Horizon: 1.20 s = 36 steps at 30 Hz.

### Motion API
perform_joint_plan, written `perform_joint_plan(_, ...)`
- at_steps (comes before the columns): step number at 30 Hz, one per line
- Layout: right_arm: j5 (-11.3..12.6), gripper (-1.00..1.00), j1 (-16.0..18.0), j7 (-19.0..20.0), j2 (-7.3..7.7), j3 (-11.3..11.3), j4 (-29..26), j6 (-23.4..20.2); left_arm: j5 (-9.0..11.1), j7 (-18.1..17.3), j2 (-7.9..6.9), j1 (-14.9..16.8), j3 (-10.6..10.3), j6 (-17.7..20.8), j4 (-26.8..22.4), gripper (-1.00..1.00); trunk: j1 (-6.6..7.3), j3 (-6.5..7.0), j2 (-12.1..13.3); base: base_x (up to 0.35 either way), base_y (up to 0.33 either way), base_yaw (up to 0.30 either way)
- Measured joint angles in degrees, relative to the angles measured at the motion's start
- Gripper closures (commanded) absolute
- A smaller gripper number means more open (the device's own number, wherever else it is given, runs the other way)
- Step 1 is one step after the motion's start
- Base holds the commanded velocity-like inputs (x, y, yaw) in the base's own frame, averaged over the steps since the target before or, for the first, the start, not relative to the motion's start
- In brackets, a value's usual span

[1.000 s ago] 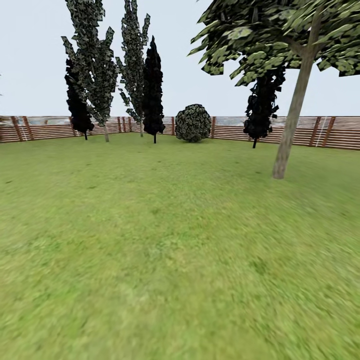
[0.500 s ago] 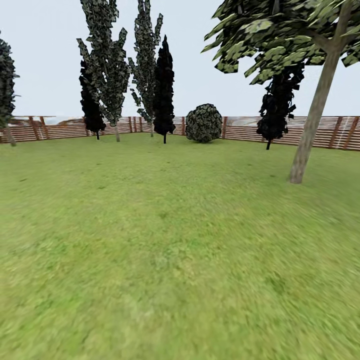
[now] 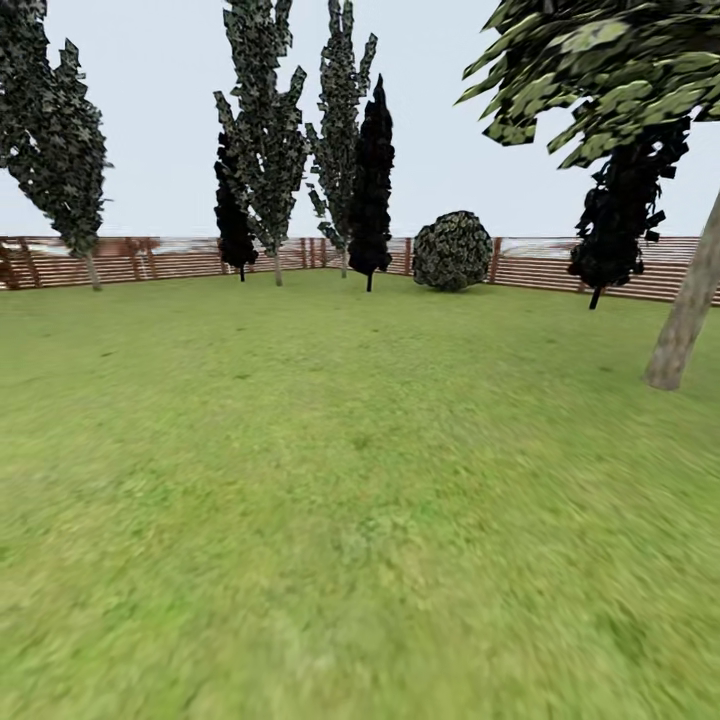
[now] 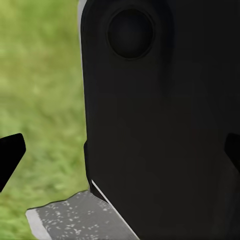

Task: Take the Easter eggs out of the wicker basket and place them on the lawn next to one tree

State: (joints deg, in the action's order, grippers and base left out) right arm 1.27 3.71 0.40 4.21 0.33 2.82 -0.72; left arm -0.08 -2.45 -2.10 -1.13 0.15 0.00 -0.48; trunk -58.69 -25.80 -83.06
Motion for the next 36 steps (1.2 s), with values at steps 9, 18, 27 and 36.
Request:
perform_joint_plan(9,-0.01,-1.00,0.00,0.00,-0.08,0.05,0.00,0.00,0.00,0.00,0.00,0.00,-0.03,0.00,0.00,-1.00,0.00,0.00,0.00,0.340,0.000,0.253)
perform_joint_plan(18,-0.01,-1.00,0.00,0.00,-0.08,0.05,0.00,0.00,0.00,0.00,0.00,0.00,-0.07,0.00,0.00,-1.00,0.00,0.00,0.00,0.340,0.000,0.254)
perform_joint_plan(27,-0.02,-1.00,0.00,0.00,-0.09,0.05,0.00,0.00,0.00,0.00,0.00,0.00,-0.01,0.00,0.00,-1.00,0.00,0.00,0.00,0.340,0.000,0.254)
perform_joint_plan(36,-0.01,-1.00,0.00,0.00,-0.09,0.05,0.00,0.00,0.00,0.00,0.00,0.00,0.00,0.00,0.00,-1.00,0.00,0.00,0.00,0.340,0.000,0.261)
